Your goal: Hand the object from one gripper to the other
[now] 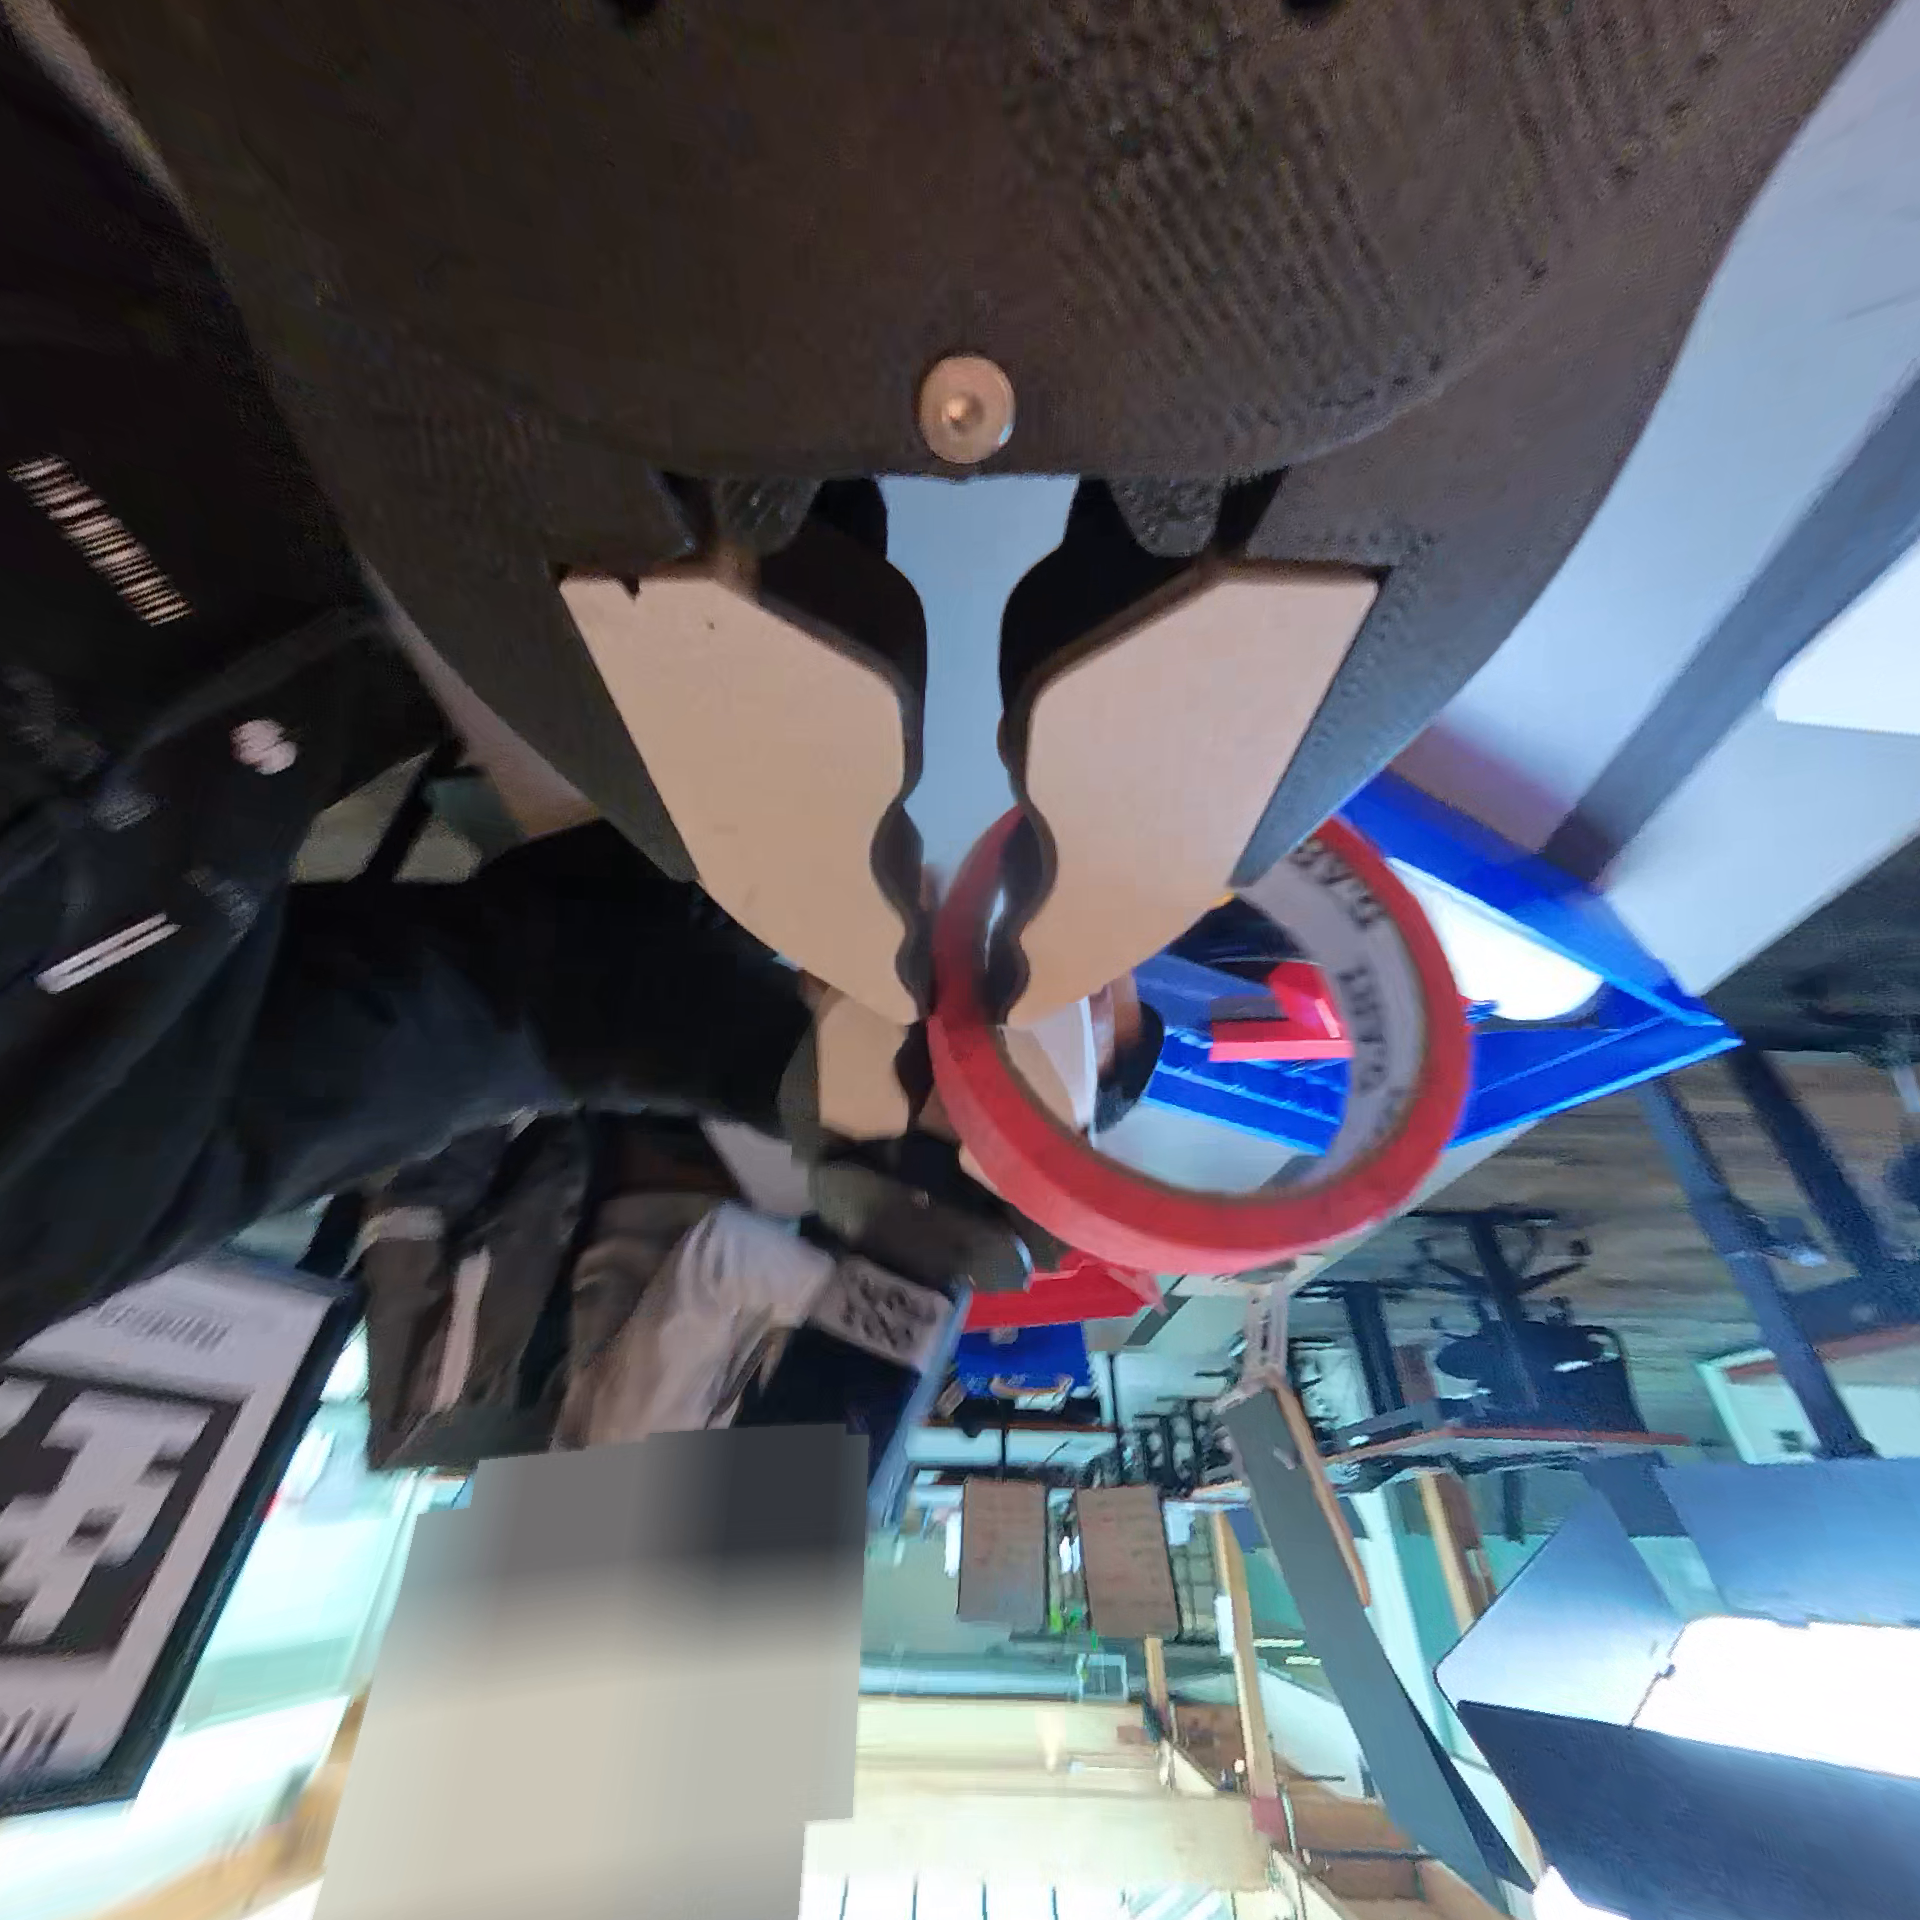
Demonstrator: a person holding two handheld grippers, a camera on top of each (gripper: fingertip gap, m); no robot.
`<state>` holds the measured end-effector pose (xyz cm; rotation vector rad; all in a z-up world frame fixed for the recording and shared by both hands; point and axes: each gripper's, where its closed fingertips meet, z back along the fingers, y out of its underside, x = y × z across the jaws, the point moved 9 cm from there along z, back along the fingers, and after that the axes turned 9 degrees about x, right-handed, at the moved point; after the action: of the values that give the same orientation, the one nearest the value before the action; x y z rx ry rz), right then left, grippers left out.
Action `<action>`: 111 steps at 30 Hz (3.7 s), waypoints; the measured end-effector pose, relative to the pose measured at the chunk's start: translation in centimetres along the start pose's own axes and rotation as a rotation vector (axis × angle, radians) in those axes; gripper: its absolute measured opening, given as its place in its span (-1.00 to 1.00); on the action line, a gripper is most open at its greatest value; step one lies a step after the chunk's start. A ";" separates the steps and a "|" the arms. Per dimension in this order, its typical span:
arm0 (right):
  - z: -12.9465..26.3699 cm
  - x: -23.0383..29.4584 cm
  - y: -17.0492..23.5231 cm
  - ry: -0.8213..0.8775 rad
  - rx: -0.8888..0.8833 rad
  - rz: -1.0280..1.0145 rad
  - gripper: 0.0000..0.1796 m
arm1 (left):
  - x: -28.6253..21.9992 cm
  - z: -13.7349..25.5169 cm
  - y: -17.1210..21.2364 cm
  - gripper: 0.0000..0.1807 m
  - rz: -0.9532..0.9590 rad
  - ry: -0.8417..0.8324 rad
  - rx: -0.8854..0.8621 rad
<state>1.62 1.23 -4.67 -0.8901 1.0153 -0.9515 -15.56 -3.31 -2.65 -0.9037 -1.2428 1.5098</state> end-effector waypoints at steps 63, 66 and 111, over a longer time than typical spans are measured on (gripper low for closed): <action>-0.9 -2.0 2.2 -0.525 -0.557 -0.595 -0.51 | -2.4 -0.6 1.0 -0.89 0.024 0.637 -0.346; -0.6 -1.8 1.4 -0.497 -0.609 -0.587 -0.62 | -1.6 0.4 0.9 -0.87 0.058 0.661 -0.392; -2.1 -2.2 1.7 0.622 0.285 0.110 -0.89 | 4.7 2.1 1.8 -0.65 0.348 -0.339 -0.086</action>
<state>-0.52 3.52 -6.21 -0.2914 1.3885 -1.2768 -19.25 0.50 -3.86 -0.9858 -1.4542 1.9592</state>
